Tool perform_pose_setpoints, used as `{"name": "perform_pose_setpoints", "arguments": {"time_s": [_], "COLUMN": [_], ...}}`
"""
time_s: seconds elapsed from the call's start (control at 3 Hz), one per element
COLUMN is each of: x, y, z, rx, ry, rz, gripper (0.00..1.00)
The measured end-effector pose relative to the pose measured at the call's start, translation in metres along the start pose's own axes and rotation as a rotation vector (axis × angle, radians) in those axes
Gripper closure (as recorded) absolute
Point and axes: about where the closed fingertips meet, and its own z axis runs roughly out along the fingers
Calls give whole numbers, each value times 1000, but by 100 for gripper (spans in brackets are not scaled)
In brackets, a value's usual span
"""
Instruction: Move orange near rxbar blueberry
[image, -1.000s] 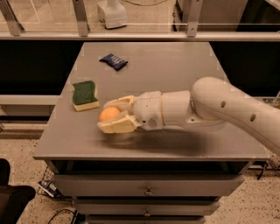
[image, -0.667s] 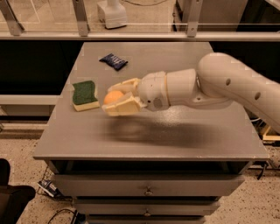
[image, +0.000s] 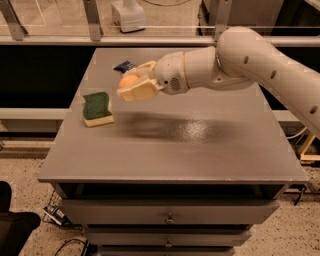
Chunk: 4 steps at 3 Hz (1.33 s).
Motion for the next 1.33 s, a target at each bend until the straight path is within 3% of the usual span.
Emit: {"name": "perform_pose_setpoints", "arguments": {"time_s": [0.67,1.0,1.33], "x": [12,22,38], "y": [-59,-85,-115], "z": [17,12,4], "rx": [18,18,-5], "ry": [43,78,67], "rz": [-24,-5,5], "gripper": [100,100,100]}}
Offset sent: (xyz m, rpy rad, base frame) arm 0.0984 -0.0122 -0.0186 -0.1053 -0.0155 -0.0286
